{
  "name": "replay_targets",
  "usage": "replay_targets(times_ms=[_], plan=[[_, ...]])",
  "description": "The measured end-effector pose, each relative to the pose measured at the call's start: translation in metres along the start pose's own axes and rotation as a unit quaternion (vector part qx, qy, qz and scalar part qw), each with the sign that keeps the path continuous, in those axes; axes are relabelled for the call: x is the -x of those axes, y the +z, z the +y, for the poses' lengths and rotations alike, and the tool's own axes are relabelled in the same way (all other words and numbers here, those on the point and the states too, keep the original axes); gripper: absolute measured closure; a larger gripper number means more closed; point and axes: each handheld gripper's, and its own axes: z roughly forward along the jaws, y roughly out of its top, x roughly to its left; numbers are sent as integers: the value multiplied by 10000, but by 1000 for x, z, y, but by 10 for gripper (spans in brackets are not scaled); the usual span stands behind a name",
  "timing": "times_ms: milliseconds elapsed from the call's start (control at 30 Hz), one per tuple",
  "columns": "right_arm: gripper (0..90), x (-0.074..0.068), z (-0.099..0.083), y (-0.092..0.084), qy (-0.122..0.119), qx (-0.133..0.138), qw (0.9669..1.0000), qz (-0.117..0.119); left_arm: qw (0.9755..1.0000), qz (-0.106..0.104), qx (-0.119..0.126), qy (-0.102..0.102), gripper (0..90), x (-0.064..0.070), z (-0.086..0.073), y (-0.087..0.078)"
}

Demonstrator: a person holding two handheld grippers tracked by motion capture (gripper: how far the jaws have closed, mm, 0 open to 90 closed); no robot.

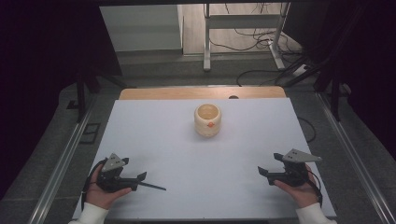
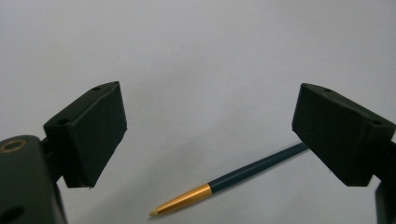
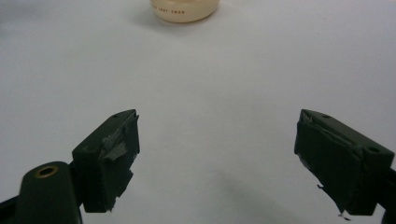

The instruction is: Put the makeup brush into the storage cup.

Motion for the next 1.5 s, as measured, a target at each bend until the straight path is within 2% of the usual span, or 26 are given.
replay_targets(times_ms=[333,733,1000,1100,1133,1200,1500], plan=[[150,1,1,2,-45,-11,10000,-5,9995,-1,-128,287,114,-3,10,-10],[150,2,1,3,-64,-22,10000,-30,9972,-78,-275,688,114,-7,20,-14],[151,4,2,2,-64,3,10000,-23,9963,-166,-302,783,115,-9,24,-16],[151,4,2,3,-74,4,10000,-4,9952,-189,-386,881,115,-10,26,-16],[152,4,2,3,-86,1,10000,3,9940,-201,-447,980,116,-10,27,-15],[152,3,2,3,-101,4,9999,10,9930,-232,-485,1050,116,-10,28,-16],[154,3,2,3,-113,-8,9999,30,9905,-404,-564,1188,127,-11,31,-14]])
